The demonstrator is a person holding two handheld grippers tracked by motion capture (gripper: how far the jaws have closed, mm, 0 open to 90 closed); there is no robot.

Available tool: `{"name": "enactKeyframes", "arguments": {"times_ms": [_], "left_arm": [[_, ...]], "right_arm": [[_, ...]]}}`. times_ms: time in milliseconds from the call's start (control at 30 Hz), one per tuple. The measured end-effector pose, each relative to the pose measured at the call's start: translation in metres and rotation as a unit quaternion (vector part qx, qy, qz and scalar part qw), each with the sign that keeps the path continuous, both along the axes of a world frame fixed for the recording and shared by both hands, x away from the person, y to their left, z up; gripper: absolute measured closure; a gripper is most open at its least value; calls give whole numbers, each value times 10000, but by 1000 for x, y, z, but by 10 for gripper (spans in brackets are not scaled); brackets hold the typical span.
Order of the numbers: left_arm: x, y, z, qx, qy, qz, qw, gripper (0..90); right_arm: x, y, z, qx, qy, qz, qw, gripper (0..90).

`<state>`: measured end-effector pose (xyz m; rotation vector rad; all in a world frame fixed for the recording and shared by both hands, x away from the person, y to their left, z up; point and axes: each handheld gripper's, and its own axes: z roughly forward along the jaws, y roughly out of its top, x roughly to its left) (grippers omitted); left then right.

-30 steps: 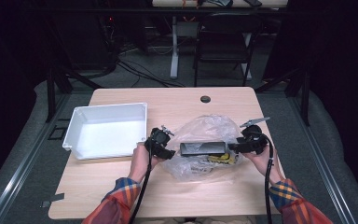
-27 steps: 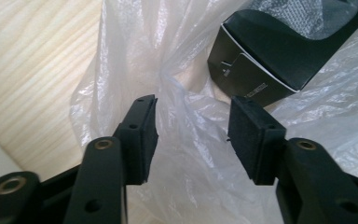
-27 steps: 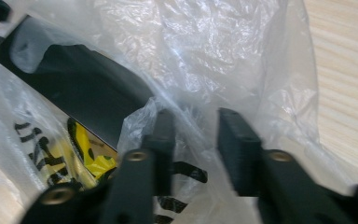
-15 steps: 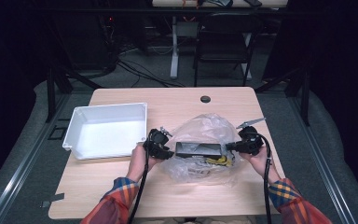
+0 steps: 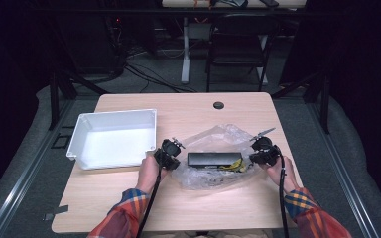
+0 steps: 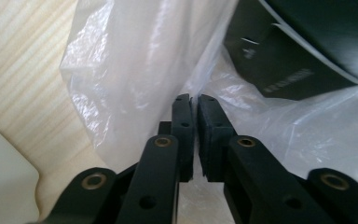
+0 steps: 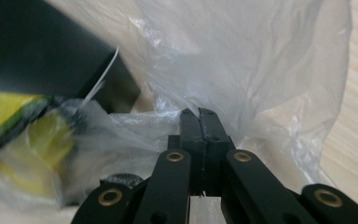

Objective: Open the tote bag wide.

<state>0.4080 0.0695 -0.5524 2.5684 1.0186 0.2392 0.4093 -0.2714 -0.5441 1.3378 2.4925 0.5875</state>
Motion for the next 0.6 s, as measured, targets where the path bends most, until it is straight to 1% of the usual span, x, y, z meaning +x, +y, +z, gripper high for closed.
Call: {"name": "enactKeyframes", "arguments": {"times_ms": [33,100,133,200,233,267,300,333,367,400,433,467,533,600], "left_arm": [[-1,1,0,-6,-10,-7,10000,879],[-2,1,0,55,45,-63,10000,888],[-4,2,0,96,33,-88,9999,889],[-7,5,1,130,47,-109,9998,889],[-8,7,1,143,80,-97,9998,888],[-9,9,1,127,106,-84,9998,886],[-9,10,2,126,105,-98,9998,883],[-10,11,3,163,112,-109,9997,877],[-10,12,4,153,79,-110,9998,866],[-11,13,7,151,107,-99,9998,849],[-12,14,9,110,67,-112,9999,822],[-13,15,12,64,59,-105,9999,799],[-15,18,20,6,22,-160,9999,739],[-18,19,29,-38,13,-230,9997,683]], "right_arm": [[-1,0,0,9,40,39,10000,900],[-6,1,0,-50,126,137,9998,900],[-9,2,0,-25,82,169,9998,900],[-14,4,3,-39,137,310,9994,900],[-16,5,3,13,113,321,9994,900],[-17,6,5,0,133,391,9991,900],[-17,8,5,29,73,392,9992,900],[-17,10,5,5,68,424,9991,900],[-17,12,5,24,44,444,9990,900],[-17,13,4,80,46,469,9989,900],[-16,14,3,46,-16,488,9988,900],[-16,14,4,46,-4,544,9985,900],[-16,15,4,120,-61,549,9984,900],[-16,15,4,104,-97,562,9983,900]]}}
